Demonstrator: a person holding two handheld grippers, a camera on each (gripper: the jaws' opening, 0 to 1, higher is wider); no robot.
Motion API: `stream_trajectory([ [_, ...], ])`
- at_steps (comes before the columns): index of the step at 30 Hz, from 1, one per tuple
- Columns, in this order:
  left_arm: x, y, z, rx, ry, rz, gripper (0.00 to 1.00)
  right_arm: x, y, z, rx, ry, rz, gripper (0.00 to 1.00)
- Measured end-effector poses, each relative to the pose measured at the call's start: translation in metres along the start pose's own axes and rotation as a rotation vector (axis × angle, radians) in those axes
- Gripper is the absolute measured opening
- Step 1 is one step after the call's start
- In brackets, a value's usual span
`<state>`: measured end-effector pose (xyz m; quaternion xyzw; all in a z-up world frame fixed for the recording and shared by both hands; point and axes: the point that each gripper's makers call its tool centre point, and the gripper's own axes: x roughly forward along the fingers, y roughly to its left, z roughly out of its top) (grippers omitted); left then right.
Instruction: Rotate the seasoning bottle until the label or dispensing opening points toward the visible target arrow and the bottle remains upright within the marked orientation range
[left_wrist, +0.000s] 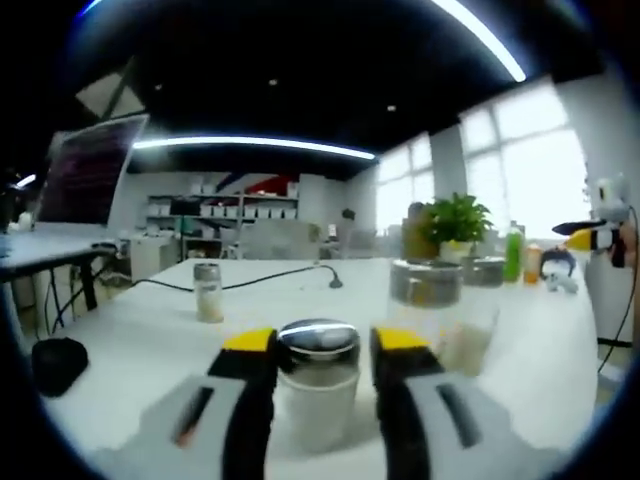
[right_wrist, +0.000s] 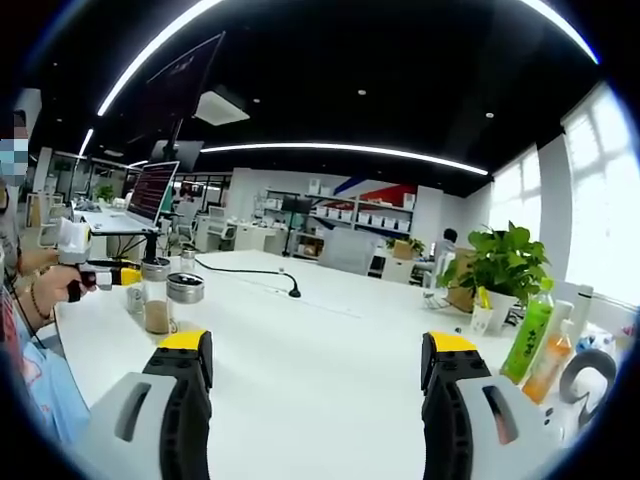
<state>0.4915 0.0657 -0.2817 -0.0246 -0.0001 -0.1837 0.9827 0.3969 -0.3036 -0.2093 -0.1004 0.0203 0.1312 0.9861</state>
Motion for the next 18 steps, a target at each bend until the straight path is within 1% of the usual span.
stream_trajectory([
  [3, -0.0010, 0.0013, 0.0000, -0.008, -0.001, -0.008, 0.34, 0.0002, -0.0001, 0.0000, -0.001, 0.001, 0.000, 0.89],
  [7, -0.0015, 0.0001, 0.0009, 0.006, -0.013, -0.021, 0.34, 0.0005, 0.0006, 0.0002, -0.001, 0.001, 0.004, 0.89],
  [15, -0.0012, -0.0006, 0.0010, 0.013, -0.015, -0.036, 0.34, 0.0003, 0.0012, -0.0003, -0.002, 0.002, 0.003, 0.89],
  [16, -0.0007, -0.0002, 0.0009, 0.009, -0.015, -0.045, 0.34, 0.0002, 0.0011, -0.0003, -0.002, 0.002, 0.002, 0.89],
  [17, -0.0009, 0.0001, 0.0010, -0.004, -0.017, -0.069, 0.34, 0.0001, 0.0012, -0.0003, -0.003, 0.002, 0.003, 0.89],
  [18, -0.0005, 0.0018, 0.0015, -0.011, -0.017, -0.070, 0.34, 0.0001, 0.0013, -0.0004, -0.004, 0.003, 0.005, 0.88],
])
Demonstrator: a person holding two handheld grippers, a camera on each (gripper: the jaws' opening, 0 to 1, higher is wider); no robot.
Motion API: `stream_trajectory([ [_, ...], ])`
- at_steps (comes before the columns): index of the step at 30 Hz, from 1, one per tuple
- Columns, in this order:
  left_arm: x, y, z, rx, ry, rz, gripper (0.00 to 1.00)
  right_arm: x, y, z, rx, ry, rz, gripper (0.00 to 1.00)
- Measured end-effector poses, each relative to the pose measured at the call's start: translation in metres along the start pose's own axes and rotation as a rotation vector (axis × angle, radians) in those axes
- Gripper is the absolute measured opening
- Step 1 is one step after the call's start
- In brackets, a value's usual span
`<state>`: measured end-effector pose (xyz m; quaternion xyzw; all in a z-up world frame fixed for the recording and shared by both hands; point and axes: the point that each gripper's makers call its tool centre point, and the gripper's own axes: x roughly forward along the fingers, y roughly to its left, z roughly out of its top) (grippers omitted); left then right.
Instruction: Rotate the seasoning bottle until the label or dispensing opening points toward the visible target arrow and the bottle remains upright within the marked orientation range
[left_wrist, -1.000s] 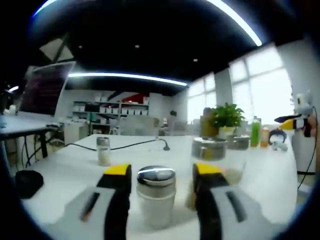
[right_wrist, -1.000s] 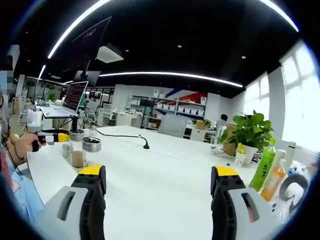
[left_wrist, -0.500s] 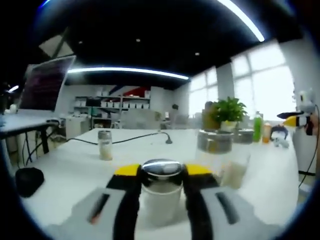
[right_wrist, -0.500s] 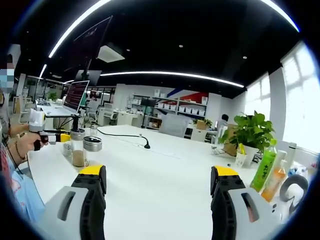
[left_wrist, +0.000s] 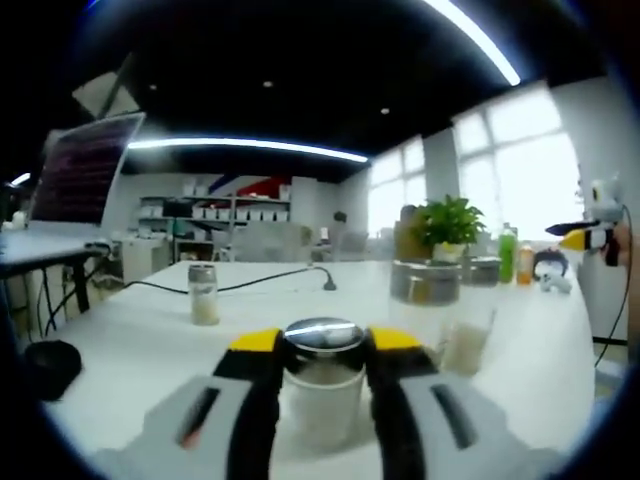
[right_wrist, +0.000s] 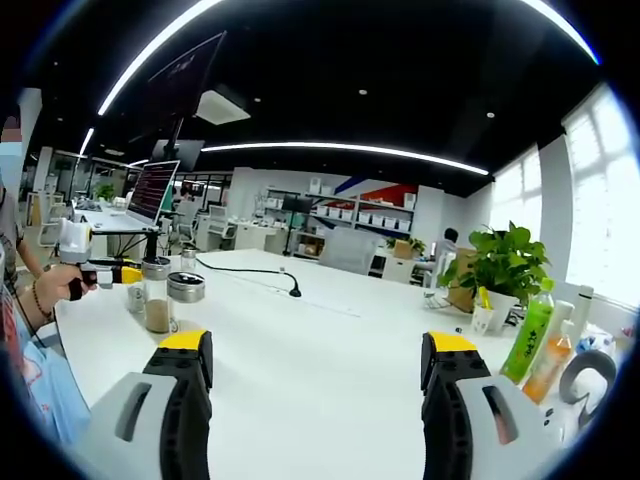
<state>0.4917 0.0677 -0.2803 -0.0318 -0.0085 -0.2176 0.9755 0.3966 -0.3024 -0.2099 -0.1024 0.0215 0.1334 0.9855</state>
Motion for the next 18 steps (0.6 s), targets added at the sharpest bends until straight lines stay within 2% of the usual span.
stream_trajectory([
  [10, 0.0028, -0.0033, -0.0011, 0.021, 0.001, -0.037, 0.33, 0.0003, 0.0009, -0.0005, -0.002, 0.004, 0.005, 0.88],
  [18, 0.0039, -0.0039, -0.0020, 0.027, 0.024, -0.120, 0.33, 0.0005, 0.0004, -0.0013, 0.004, 0.006, 0.005, 0.88],
])
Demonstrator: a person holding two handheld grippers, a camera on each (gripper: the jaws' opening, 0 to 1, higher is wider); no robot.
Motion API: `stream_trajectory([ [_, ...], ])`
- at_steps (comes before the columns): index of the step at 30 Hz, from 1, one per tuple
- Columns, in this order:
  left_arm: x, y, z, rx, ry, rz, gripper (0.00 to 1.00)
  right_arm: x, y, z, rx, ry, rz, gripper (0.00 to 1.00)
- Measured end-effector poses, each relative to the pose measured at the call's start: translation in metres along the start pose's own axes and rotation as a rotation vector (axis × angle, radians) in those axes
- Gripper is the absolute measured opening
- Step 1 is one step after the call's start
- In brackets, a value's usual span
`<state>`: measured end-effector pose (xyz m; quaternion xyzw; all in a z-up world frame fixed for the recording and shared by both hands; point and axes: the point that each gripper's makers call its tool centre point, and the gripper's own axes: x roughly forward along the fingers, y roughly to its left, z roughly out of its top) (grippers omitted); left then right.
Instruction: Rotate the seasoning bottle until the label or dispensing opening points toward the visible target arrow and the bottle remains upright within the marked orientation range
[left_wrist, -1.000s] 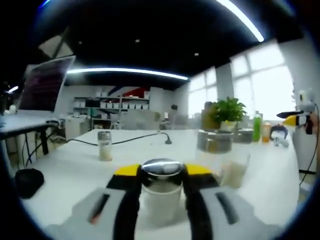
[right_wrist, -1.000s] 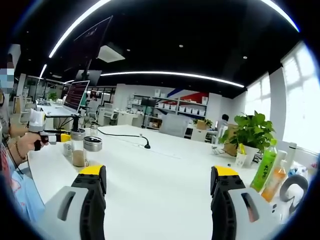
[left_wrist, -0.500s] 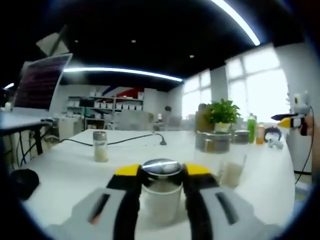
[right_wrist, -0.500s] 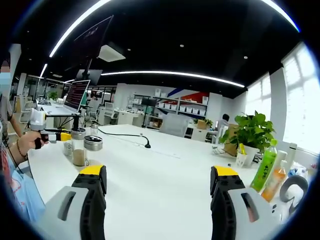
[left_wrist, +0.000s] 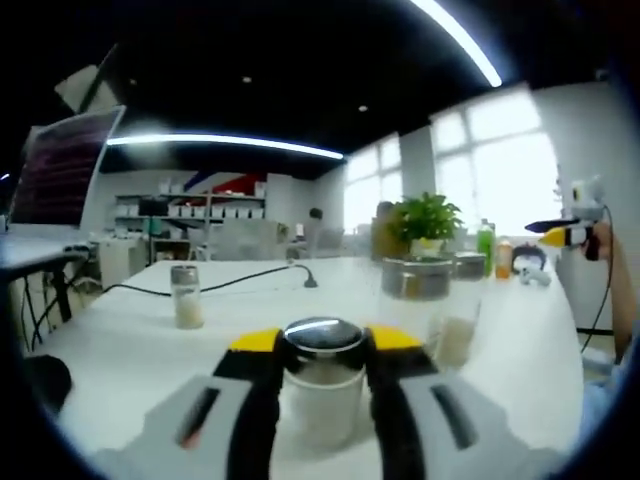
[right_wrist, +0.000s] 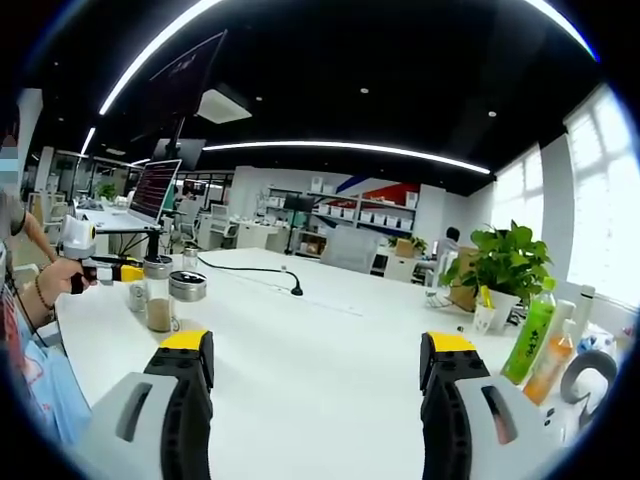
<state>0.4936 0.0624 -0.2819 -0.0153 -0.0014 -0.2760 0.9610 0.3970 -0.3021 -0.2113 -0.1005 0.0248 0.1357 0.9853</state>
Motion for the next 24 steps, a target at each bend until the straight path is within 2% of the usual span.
stream_trajectory([
  [18, -0.0002, -0.0045, -0.0013, 0.024, 0.020, -0.154, 0.33, -0.0005, 0.0019, 0.0006, -0.004, 0.003, 0.002, 0.87],
  [24, -0.0009, -0.0055, -0.0016, 0.030, 0.000, -0.195, 0.33, -0.0023, 0.0027, 0.0034, 0.009, -0.008, -0.010, 0.89],
])
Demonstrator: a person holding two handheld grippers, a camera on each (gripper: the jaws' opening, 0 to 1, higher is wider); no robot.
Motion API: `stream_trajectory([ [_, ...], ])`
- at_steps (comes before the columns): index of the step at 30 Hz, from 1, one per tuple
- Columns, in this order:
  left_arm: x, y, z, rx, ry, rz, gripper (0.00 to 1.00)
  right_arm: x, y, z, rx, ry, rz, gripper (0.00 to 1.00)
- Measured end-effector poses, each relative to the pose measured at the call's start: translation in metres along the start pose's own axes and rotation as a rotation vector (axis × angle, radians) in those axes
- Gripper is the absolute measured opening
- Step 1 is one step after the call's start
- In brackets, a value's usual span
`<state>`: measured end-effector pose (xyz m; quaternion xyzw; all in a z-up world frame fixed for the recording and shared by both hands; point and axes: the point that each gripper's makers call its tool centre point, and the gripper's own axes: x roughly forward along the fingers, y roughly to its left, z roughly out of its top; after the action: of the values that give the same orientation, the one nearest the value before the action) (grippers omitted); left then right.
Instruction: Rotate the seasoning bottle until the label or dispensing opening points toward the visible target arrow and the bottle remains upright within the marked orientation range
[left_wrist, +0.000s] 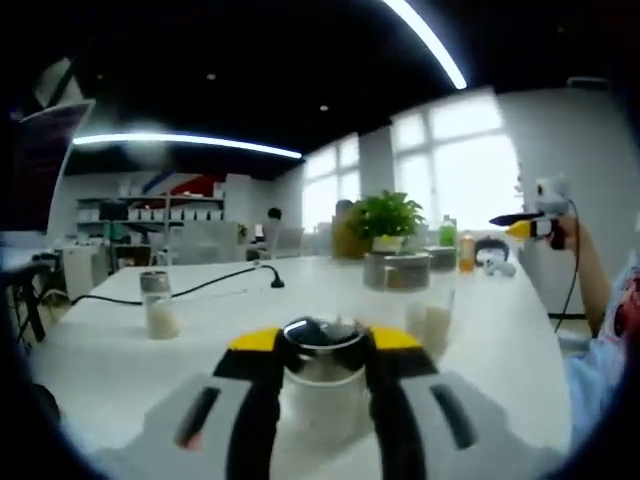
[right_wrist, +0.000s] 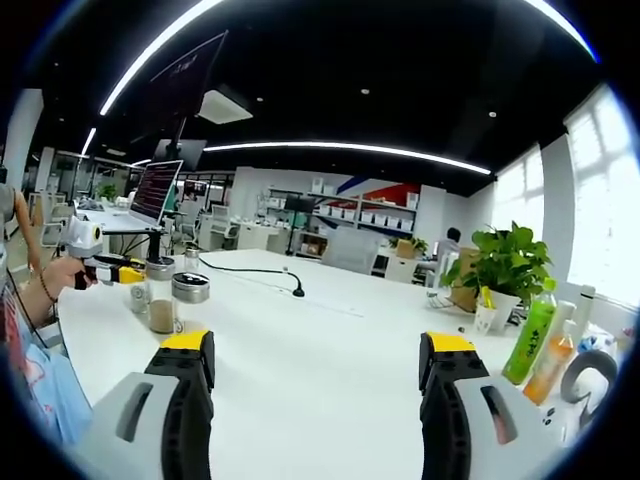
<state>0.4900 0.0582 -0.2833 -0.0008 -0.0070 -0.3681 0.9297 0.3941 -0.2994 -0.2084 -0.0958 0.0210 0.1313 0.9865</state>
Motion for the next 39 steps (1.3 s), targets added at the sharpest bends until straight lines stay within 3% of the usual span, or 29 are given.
stream_trajectory([
  [19, -0.001, -0.005, -0.001, 0.018, 0.042, -0.172, 0.33, -0.002, -0.002, 0.003, -0.005, -0.011, -0.010, 0.89],
  [24, -0.002, -0.006, -0.002, -0.001, 0.025, -0.242, 0.33, -0.007, -0.008, 0.009, -0.008, -0.035, -0.033, 0.90],
  [32, -0.001, -0.008, -0.002, 0.003, 0.048, -0.296, 0.33, -0.008, -0.009, 0.019, 0.032, -0.093, -0.030, 0.91],
  [39, -0.001, -0.010, -0.002, -0.009, 0.052, -0.353, 0.33, -0.007, -0.007, 0.019, 0.038, -0.091, -0.022, 0.93],
])
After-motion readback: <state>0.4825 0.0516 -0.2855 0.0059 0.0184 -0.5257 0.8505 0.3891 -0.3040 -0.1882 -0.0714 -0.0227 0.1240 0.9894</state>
